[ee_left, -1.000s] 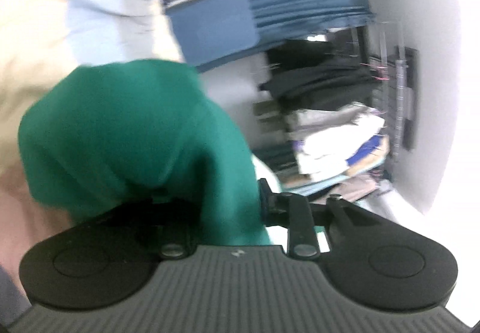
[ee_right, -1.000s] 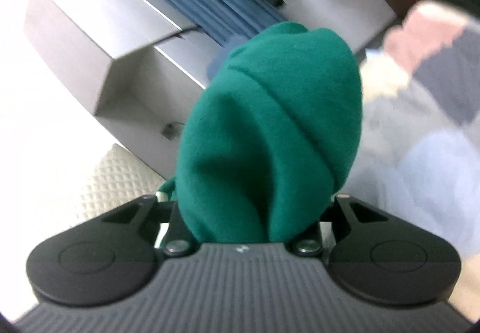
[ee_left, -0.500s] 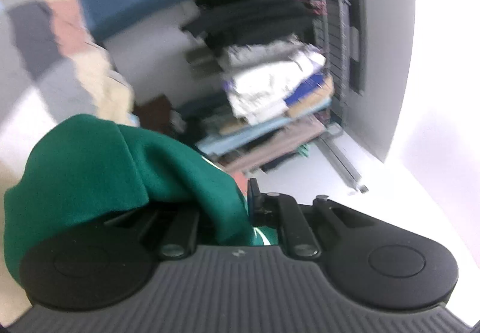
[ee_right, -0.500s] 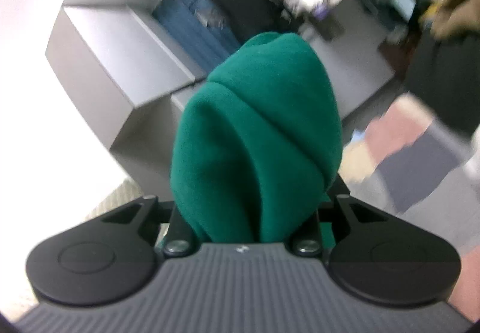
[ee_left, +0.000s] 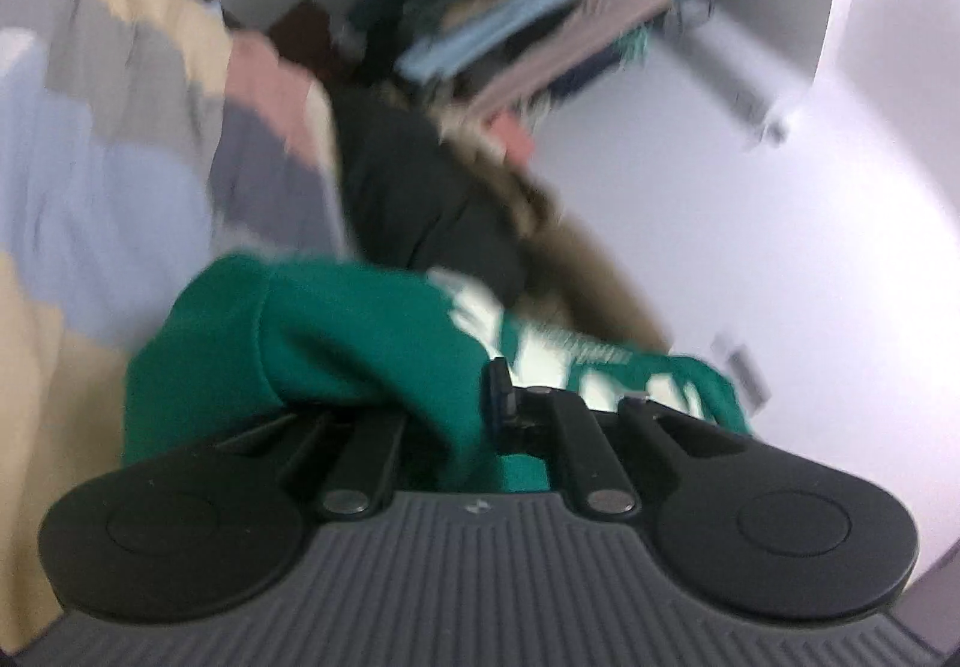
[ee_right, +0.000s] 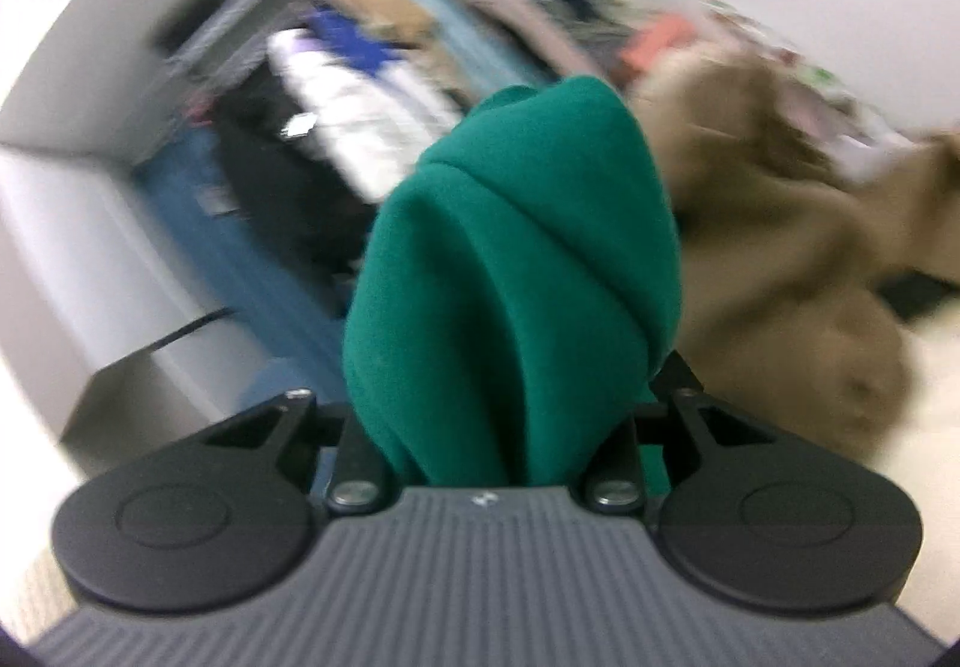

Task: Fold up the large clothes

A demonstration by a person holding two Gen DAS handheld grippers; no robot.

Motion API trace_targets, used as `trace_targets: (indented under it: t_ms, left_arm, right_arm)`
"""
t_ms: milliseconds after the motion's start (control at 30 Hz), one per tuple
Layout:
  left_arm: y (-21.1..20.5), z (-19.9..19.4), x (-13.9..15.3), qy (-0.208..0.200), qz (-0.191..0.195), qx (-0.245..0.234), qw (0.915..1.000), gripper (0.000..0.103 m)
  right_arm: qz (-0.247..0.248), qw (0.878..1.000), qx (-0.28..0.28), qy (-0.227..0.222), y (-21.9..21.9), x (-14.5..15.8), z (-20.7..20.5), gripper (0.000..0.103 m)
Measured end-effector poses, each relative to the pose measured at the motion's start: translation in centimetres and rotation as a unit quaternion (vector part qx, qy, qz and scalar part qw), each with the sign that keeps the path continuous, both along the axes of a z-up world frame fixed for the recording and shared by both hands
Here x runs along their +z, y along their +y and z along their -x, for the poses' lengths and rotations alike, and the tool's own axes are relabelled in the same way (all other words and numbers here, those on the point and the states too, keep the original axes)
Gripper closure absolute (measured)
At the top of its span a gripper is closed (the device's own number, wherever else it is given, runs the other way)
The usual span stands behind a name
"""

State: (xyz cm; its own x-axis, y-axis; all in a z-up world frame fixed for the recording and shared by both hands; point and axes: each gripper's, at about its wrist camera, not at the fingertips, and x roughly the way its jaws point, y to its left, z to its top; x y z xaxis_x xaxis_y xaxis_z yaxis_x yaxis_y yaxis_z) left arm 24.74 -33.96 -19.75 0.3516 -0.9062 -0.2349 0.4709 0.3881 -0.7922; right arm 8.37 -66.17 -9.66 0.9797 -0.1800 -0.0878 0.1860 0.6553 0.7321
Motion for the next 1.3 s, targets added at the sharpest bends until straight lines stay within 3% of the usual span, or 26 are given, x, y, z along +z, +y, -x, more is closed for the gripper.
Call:
trace_targets:
  t_ms: [100,233,433,600,833,900,967,1100,1167,1300]
  left_arm:
    - [-0.7,1.8,-2.9,-0.022,-0.056,-0.026,0.9978,0.095]
    - [-2.0,3.4,-6.2,-0.024,-0.101,-0.038,0.9939,0.095]
    - [-4.4,0.4,-8.4,-0.017,-0.135,-0.037,0.99,0.095]
    - [-4.9,-0.3,-9.3,-0.015,-0.143,-0.043,0.9887,0.094]
    - [-4.6,-0.4,-7.6,-0.028,-0.16,-0.049,0.9856,0.085]
    - [-4.5,-0.4,-6.9,-0.031,-0.173,-0.046,0.9833,0.065]
    - [-3.9,-0.1,-6.5,-0.035,-0.184,-0.044,0.9813,0.052]
    - [-2.6,0.4,-5.3,-0.041,-0.196,-0.029,0.9794,0.048]
    - [-1.9,0.7,-4.5,-0.049,-0.203,-0.019,0.9778,0.047]
    - [-0.7,1.7,-2.4,-0.071,-0.221,-0.004,0.9726,0.047]
  right_arm:
    - [-0.049,0.998,-0.026,-0.011,-2.0,-4.0,1.8,0.071]
    - [-0.028,0.999,-0.032,0.006,-1.8,-6.6,2.6,0.071]
    - [-0.007,0.999,-0.047,0.013,-1.3,-9.5,4.1,0.065]
    - [-0.035,0.998,-0.053,0.007,-2.3,-12.4,4.9,0.058]
    - [-0.042,0.997,-0.064,0.017,-2.0,-11.9,4.7,0.053]
    - [-0.047,0.996,-0.069,0.024,-1.7,-11.6,4.9,0.051]
    - [-0.055,0.996,-0.07,0.03,-1.6,-11.4,5.0,0.05]
    - [-0.068,0.993,-0.077,0.052,-1.1,-10.9,5.7,0.04]
    - [-0.071,0.991,-0.087,0.071,-0.7,-10.5,6.4,0.028]
    - [-0.052,0.989,-0.1,0.099,0.5,-9.0,8.2,0.028]
